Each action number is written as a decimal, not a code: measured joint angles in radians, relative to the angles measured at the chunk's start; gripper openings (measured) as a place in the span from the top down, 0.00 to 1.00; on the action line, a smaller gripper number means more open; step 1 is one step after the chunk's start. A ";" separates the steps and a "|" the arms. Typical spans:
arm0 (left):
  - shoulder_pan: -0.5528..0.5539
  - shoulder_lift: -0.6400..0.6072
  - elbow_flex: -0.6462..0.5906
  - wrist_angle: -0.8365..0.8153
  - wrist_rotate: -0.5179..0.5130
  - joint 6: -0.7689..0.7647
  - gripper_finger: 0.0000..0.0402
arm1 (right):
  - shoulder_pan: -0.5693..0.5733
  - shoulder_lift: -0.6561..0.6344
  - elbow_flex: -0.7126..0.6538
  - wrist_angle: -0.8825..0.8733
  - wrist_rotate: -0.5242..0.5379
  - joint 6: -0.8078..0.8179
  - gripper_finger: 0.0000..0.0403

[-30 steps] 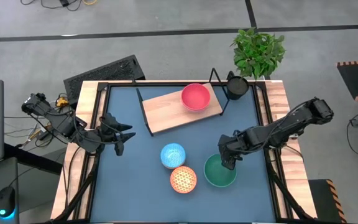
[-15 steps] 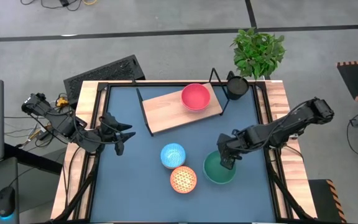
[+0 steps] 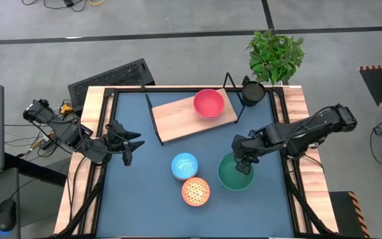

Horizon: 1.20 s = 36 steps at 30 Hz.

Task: Place and stack bowls onto a shelf
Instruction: Stack the green bowl on top of the orange bowl on the shelf

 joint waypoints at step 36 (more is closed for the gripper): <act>0.000 0.000 0.000 -0.011 -0.008 0.002 0.60 | -0.890 0.340 0.496 0.146 -0.166 -0.344 0.93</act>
